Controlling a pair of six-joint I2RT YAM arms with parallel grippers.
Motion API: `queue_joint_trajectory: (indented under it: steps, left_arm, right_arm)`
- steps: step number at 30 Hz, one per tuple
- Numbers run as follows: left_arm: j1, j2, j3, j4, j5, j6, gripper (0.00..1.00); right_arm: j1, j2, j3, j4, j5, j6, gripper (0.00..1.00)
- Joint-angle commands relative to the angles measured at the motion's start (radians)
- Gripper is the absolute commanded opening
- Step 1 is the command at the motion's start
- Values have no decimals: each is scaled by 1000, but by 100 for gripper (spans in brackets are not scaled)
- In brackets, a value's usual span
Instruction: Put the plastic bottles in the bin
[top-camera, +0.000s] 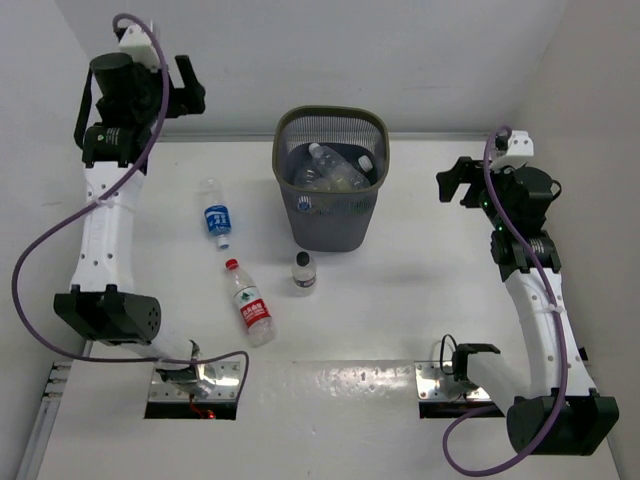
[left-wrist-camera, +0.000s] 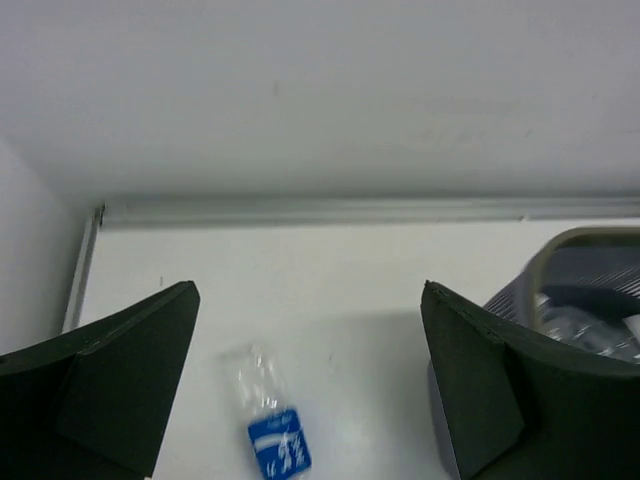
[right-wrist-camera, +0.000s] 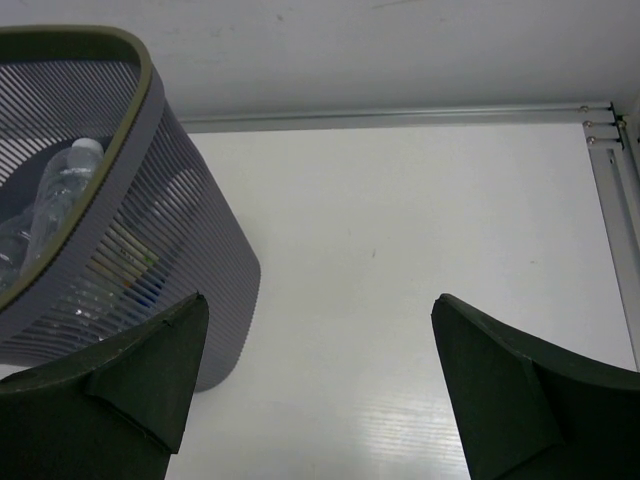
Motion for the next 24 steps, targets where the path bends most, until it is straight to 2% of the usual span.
queue_joint_trajectory:
  steps: [1,3,6,11,19,24]
  left_arm:
    - [45,70,-122,-175,17,-72,100]
    - [58,109,-202,-185,48,-91,100]
    - [58,158,-242,-185,66,-114,100]
    - [47,315,-242,-185,-49,-187,100]
    - [65,542,-195,-185,-92,-177,100]
    - [87,605,-176,-185,-92,-165,97]
  right_arm:
    - [-2,3,42,-22,-17,-10,91]
    - [-2,-2,42,-34,-21,-12,92]
    - [-2,-3,35,-52,-26,-33,92]
    - [-2,-15,22,-80,-17,-56,92]
    - [-3,-12,8,-106,-47,-56,94]
    - [-2,-5,22,-121,-52,-61,94]
